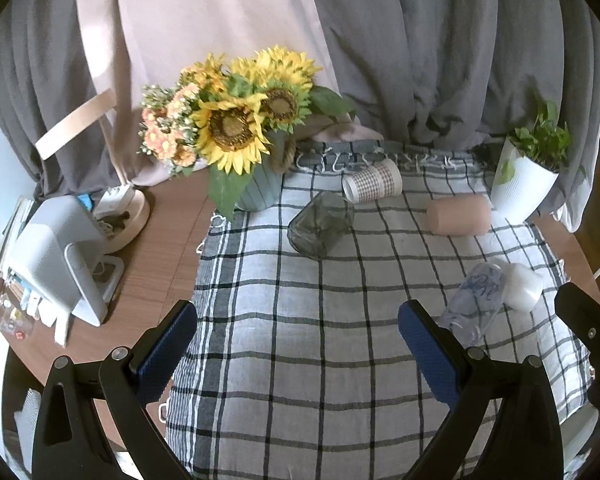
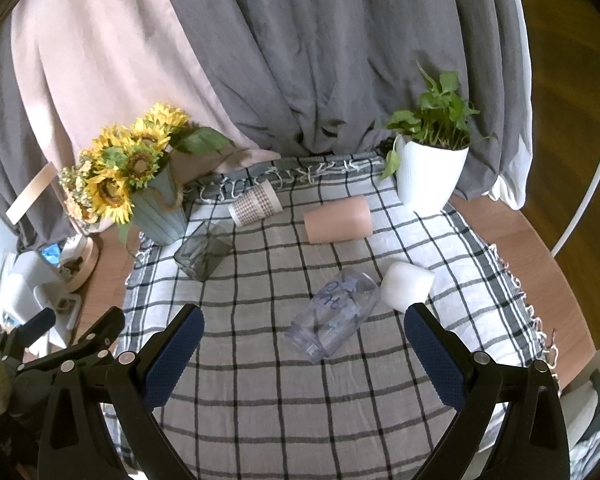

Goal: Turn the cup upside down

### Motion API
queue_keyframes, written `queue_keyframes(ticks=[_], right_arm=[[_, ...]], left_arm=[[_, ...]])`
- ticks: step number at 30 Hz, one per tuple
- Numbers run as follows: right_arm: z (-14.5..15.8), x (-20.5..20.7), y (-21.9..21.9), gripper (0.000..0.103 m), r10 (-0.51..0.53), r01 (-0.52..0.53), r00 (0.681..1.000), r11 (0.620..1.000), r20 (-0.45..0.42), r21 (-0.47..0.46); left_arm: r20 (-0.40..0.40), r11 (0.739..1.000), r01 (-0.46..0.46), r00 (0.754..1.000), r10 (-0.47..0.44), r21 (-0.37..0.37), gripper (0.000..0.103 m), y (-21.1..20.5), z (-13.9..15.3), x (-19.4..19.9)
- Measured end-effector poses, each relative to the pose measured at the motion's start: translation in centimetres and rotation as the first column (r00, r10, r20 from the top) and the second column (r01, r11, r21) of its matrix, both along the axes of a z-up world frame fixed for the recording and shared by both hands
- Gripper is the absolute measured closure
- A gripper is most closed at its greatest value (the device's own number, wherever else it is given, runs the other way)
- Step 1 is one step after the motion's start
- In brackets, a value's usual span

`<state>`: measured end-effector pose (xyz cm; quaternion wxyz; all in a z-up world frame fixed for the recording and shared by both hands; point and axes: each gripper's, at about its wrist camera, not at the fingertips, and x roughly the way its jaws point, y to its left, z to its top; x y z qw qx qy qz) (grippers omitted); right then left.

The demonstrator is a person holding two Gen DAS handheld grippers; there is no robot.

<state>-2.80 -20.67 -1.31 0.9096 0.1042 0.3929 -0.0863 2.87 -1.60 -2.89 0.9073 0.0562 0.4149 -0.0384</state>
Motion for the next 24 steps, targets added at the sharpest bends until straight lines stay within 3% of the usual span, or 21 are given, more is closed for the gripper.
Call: queue_keyframes(ticks=[9,15,24], right_arm=[[-2.5,2.6,0.3,0.002,-0.086,0.088,0.995,0.996,-0.058,0.031],[-4.4,4.9,0.8,0.002,-0.186,0.188,0.979,0.982,-0.087,0.015],[-6.2,8.0,1.4,0.002,-0.315,0.311,0.945,0.949,-0.09,-0.05]], left_arm=[[-0.053,0.985,0.173,0.984,-0.172,0.023,0.003,-0.9,-3.9,5.3],[-0.045,0.96,0.269,0.963,-0.267,0.072,0.004,-1.8,-5.9,9.2],[-0.104,0.906,0.397,0.917,-0.385,0.145,0.005,-4.1,-10.5,14.6]])
